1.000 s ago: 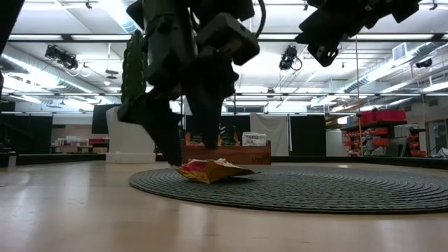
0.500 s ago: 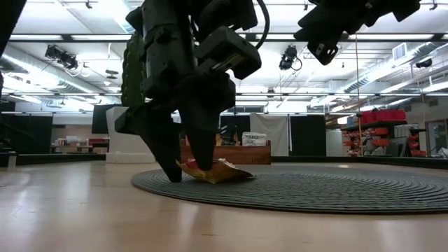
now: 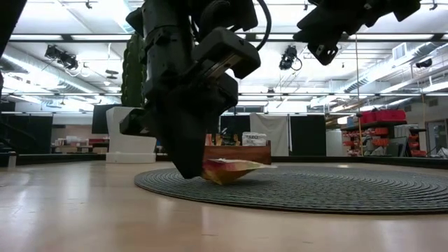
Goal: Pick & Place Tea
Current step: Put the yellow tea bag into the middle section of the wooden organizer
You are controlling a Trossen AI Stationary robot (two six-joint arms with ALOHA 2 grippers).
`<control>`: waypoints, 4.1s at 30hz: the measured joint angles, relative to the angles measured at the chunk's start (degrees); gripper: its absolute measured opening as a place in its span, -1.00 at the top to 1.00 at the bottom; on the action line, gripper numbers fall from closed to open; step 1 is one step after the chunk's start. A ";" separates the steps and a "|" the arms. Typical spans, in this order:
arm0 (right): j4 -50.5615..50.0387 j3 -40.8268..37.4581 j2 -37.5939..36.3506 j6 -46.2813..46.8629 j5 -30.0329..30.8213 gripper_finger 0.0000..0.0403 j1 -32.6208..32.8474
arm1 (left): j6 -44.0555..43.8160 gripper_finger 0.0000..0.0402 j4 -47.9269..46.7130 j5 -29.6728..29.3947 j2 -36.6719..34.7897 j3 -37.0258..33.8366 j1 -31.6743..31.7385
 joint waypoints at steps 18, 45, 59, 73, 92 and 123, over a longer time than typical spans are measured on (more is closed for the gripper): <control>-0.04 0.00 0.00 -0.20 0.14 0.49 0.00 | 2.63 0.99 -2.49 -8.19 -5.90 0.13 -0.90; -23.24 24.15 14.95 1.07 -11.12 0.04 -11.76 | 7.32 1.00 -5.54 -43.82 -14.99 0.17 0.32; -31.48 36.87 29.08 -1.88 -16.11 0.05 -14.34 | 8.56 1.00 -5.07 -49.25 -14.99 0.17 0.46; -31.59 36.92 30.32 -1.73 -16.65 0.18 -15.19 | 11.40 1.00 -3.26 -52.06 -14.99 0.17 0.46; -30.53 36.92 29.93 -6.24 -16.58 0.99 -16.72 | 11.69 0.83 -4.24 -53.08 -15.00 0.17 0.68; -52.82 73.13 56.01 -45.73 -2.73 1.00 -34.14 | 13.32 0.51 -20.07 -52.48 -32.79 0.20 1.55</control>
